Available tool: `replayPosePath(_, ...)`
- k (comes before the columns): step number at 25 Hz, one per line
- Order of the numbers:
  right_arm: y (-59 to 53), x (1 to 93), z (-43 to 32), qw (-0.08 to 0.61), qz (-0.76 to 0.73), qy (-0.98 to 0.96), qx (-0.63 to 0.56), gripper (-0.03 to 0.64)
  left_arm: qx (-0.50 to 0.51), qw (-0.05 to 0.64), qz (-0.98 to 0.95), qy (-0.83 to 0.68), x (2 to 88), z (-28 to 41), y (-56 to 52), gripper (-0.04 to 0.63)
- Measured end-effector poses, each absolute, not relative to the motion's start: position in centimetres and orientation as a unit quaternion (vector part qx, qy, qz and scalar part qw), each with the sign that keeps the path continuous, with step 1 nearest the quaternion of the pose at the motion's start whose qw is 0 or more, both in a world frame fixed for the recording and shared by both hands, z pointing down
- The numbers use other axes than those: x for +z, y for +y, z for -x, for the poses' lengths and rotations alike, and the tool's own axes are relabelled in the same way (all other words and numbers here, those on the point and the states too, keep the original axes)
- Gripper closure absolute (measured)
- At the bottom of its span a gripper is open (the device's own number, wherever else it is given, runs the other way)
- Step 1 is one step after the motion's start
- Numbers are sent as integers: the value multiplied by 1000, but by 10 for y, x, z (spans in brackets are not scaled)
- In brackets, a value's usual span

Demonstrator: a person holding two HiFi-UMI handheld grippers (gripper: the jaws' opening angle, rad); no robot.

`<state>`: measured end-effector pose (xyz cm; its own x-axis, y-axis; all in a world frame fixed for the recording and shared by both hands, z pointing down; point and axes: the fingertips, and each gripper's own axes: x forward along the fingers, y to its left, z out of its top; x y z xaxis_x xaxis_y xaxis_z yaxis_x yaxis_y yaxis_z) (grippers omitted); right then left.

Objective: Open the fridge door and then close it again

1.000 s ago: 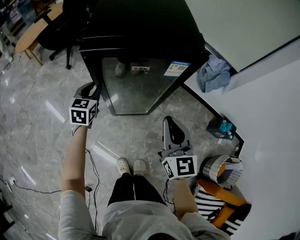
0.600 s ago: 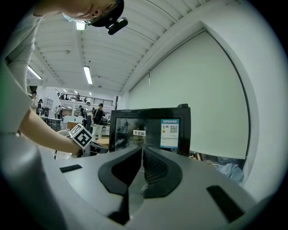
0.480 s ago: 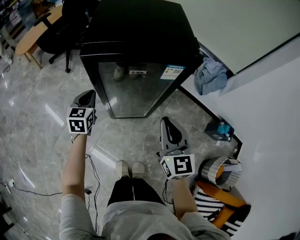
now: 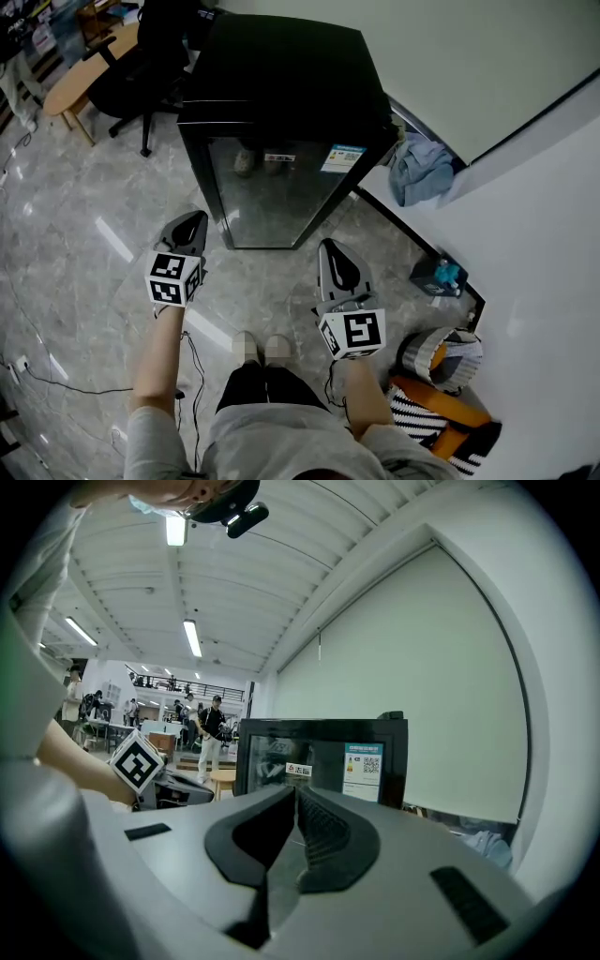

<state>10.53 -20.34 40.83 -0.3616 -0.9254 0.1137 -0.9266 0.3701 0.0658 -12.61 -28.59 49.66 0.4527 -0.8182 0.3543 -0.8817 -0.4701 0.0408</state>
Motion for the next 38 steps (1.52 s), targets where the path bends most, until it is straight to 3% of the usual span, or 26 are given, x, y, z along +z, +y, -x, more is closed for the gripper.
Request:
replayPosePath(23,-178,364,-104,50,-554,-831,-3,591,42,5,-865,-500,365,96,-190,581)
replayPosePath(38,-171,341,-97,38,-547,-836,-11,591,6,8,-865,-502,326,94,-162,581)
